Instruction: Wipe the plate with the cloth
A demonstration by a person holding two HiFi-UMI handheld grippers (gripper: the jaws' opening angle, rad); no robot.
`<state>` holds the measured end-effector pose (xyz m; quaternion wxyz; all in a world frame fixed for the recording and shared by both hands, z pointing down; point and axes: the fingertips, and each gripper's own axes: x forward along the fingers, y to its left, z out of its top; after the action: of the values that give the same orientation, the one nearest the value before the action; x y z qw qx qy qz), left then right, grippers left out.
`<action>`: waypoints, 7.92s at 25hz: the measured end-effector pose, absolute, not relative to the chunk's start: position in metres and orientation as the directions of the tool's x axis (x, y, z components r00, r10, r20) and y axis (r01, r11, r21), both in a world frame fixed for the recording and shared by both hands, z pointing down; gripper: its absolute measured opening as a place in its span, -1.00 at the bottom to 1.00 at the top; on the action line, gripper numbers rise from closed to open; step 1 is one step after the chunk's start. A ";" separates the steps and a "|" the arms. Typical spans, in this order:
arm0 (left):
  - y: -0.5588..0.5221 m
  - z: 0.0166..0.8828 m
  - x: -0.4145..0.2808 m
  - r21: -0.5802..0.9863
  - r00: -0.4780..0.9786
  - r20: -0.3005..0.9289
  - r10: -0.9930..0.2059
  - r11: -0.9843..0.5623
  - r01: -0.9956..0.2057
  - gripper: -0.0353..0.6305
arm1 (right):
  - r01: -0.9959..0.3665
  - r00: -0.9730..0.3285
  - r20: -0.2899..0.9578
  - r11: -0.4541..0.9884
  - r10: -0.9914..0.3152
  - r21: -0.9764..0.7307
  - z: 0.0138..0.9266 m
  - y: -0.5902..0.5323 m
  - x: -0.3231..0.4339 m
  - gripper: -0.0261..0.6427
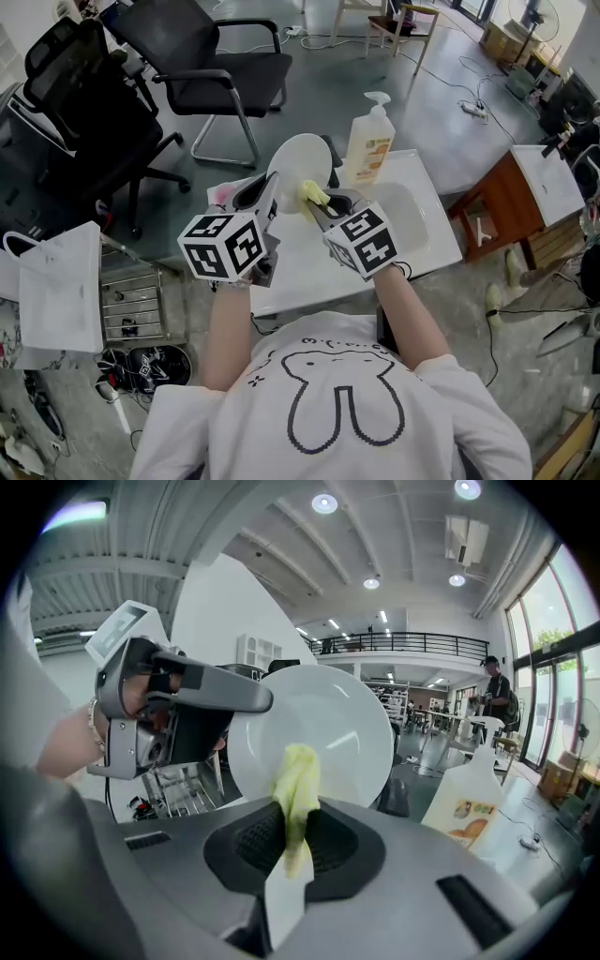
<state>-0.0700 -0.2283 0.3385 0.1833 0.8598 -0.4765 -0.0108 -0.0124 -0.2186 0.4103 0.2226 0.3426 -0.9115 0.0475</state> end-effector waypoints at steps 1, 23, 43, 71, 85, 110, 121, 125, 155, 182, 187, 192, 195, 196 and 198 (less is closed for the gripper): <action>-0.228 0.339 -0.070 0.324 0.545 0.158 -0.823 -0.478 -0.816 -0.84 | -0.645 -0.666 0.441 0.761 -0.602 0.065 0.412 -0.218 -0.013 -0.78; -0.214 0.334 -0.061 0.333 0.600 0.128 -0.790 -0.535 -0.776 -0.84 | -0.656 -0.723 0.186 0.746 -0.665 0.116 0.280 -0.239 -0.021 -0.78; -0.220 0.326 -0.071 0.319 0.556 0.112 -0.823 -0.501 -0.805 -0.84 | -0.573 -0.725 0.391 0.812 -0.566 0.112 0.359 -0.213 -0.039 -0.78; -0.215 0.316 -0.086 0.288 0.500 0.035 -0.865 -0.471 -0.834 -0.84 | -0.453 -0.885 0.170 0.718 -0.433 -0.528 0.343 -0.192 -0.066 -0.78; -0.208 0.324 -0.092 0.323 0.498 0.033 -0.867 -0.462 -0.826 -0.83 | -0.553 -0.781 0.450 0.813 -0.432 -0.179 0.389 -0.179 -0.064 -0.78; -0.178 0.313 -0.084 -0.073 0.648 0.077 -0.757 -0.653 -0.754 -0.84 | -0.795 -0.469 0.468 0.589 -0.749 0.146 0.372 -0.240 0.036 -0.78; -0.180 0.323 -0.067 -0.707 0.629 0.238 -0.740 -0.576 -0.410 -0.84 | -0.777 -0.539 0.329 0.608 -0.775 0.161 0.306 -0.229 0.033 -0.78; -0.184 0.331 -0.062 -0.887 0.588 0.258 -0.767 -0.429 -0.170 -0.84 | -0.730 -0.609 0.301 0.667 -0.734 0.148 0.289 -0.217 0.016 -0.78; -0.184 0.324 -0.054 -0.973 0.631 0.075 -0.772 0.082 0.216 -0.83 | -0.450 -0.642 0.549 0.843 -0.536 0.297 0.339 -0.234 -0.007 -0.78; -0.163 0.339 -0.044 -0.955 0.674 0.094 -0.732 0.125 0.269 -0.84 | -0.227 -0.812 0.521 0.965 -0.263 0.133 0.297 -0.187 -0.036 -0.78; -0.164 0.336 -0.041 -0.932 0.676 0.088 -0.732 0.179 0.315 -0.83 | -0.187 -0.800 0.545 0.967 -0.252 0.173 0.307 -0.183 -0.047 -0.78; -0.159 0.338 -0.037 -0.947 0.694 0.112 -0.711 0.135 0.291 -0.83 | -0.205 -0.753 0.587 0.953 -0.298 0.221 0.320 -0.195 -0.039 -0.78; -0.162 0.336 -0.038 -0.940 0.686 0.091 -0.722 0.165 0.299 -0.83 | -0.235 -0.718 0.606 0.938 -0.343 0.253 0.326 -0.211 -0.031 -0.78; -0.162 0.334 -0.038 -0.939 0.686 0.085 -0.723 0.172 0.297 -0.83 | -0.246 -0.703 0.611 0.931 -0.363 0.270 0.328 -0.217 -0.028 -0.78; -0.161 0.331 -0.036 -0.941 0.692 0.079 -0.718 0.174 0.289 -0.83 | -0.270 -0.668 0.620 0.911 -0.411 0.313 0.334 -0.231 -0.021 -0.78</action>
<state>-0.0363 -0.1614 0.3313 -0.7405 0.5455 -0.1967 0.3398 -0.0207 -0.2311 0.3338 0.3613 0.1877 -0.9082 -0.0975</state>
